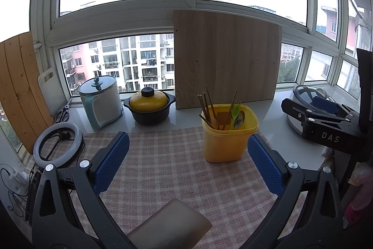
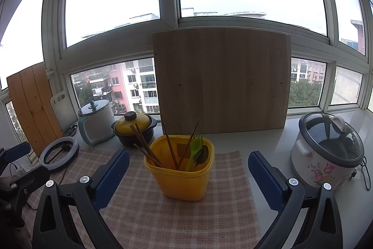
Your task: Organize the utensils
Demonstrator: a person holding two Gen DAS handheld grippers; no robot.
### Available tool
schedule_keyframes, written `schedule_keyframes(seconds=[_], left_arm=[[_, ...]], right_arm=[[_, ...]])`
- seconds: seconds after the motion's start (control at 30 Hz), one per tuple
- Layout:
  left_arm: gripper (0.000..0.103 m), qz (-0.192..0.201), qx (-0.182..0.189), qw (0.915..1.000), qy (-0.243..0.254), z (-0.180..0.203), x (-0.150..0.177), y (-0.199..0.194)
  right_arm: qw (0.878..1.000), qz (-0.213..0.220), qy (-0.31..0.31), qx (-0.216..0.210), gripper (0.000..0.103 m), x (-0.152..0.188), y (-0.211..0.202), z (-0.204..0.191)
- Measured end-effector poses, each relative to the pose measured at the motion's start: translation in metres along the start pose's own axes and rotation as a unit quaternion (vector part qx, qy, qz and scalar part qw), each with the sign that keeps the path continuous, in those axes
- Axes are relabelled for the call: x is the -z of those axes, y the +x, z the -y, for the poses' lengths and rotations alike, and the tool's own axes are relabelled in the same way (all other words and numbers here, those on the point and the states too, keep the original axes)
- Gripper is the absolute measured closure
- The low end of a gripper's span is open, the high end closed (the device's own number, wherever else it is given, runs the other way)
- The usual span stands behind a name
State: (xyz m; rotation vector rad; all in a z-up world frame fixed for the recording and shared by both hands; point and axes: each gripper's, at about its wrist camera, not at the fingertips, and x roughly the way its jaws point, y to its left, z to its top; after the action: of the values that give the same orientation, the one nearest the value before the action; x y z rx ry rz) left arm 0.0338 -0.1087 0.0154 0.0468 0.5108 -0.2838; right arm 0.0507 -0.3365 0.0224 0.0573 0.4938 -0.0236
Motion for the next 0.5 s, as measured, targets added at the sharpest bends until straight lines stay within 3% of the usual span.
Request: schedule_keyframes(seconds=[0.5], left_arm=[[0.000, -0.011, -0.012, 0.9999, -0.005, -0.0032, 0.0026, 0.0050]], right_arm=[[1.000, -0.008, -0.002, 0.002, 0.000, 0.0020, 0.0031, -0.0021]])
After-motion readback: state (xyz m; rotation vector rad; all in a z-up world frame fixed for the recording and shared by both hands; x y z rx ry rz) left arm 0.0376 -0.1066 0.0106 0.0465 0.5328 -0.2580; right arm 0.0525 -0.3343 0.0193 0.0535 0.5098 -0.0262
